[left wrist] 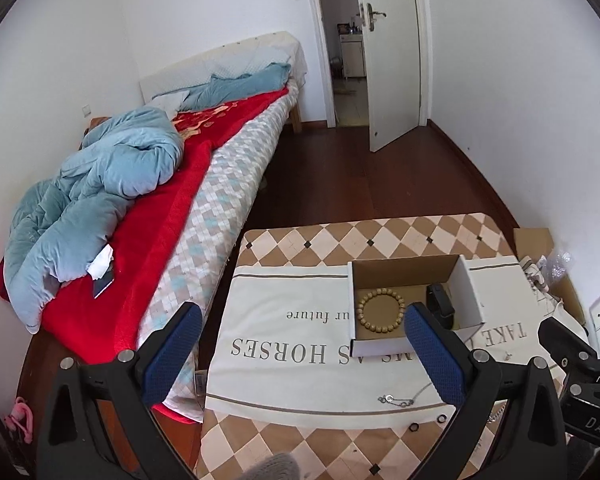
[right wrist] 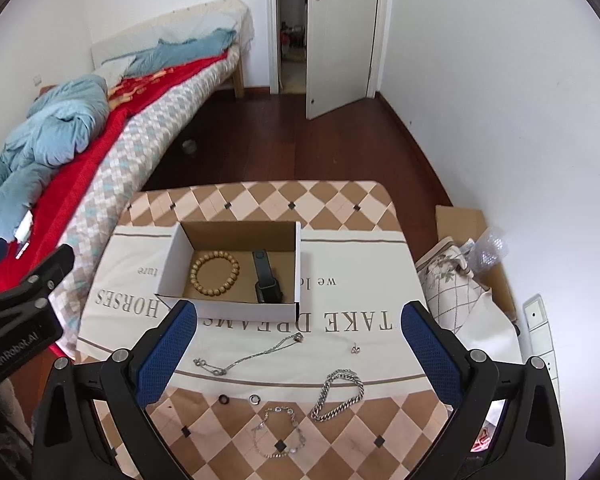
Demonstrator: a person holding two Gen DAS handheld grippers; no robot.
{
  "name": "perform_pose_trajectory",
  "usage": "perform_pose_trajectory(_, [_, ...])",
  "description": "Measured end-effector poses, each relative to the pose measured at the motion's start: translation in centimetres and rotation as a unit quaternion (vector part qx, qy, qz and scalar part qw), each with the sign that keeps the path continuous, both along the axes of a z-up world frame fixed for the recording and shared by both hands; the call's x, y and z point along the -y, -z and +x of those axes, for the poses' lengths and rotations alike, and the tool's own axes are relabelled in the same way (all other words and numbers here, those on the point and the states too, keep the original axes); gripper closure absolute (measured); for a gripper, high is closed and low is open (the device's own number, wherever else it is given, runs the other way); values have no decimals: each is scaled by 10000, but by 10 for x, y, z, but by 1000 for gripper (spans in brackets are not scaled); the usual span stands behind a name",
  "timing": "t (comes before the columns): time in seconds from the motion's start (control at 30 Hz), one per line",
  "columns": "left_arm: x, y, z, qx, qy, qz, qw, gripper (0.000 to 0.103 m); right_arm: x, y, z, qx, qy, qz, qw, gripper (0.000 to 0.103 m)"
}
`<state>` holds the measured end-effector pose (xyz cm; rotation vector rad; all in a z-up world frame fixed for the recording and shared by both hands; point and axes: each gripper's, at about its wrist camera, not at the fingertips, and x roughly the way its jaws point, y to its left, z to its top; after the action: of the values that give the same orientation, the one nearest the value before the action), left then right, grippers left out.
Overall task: Organize jewelry
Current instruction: 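Open both grippers and lift them up out of the box, then lower the right gripper onto the chunky silver chain bracelet and grasp it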
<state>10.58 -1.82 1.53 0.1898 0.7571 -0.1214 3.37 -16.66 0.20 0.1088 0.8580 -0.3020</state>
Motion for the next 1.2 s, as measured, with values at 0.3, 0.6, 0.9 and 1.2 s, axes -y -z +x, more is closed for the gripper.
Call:
perform_pose_trajectory(0.3, [-9,-22,-31,276,-222,-55,9994,0,-11,-25,-37,245,30,45,9997,0])
perform_pose_trajectory(0.6, [-23,-21,-49,344,-394,-200,9984,0,-7,-24,-56,506,7,237,9984,0])
perform_pose_trajectory(0.9, [-23,40,-48,128,-366,-89,9992,0,55,53,-69,-329,788,665,9941,16])
perform_pose_trajectory(1.2, [5,86,-43,110,-217,793,9966,0,96,166,-61,-1184,1141,1438,9758,32])
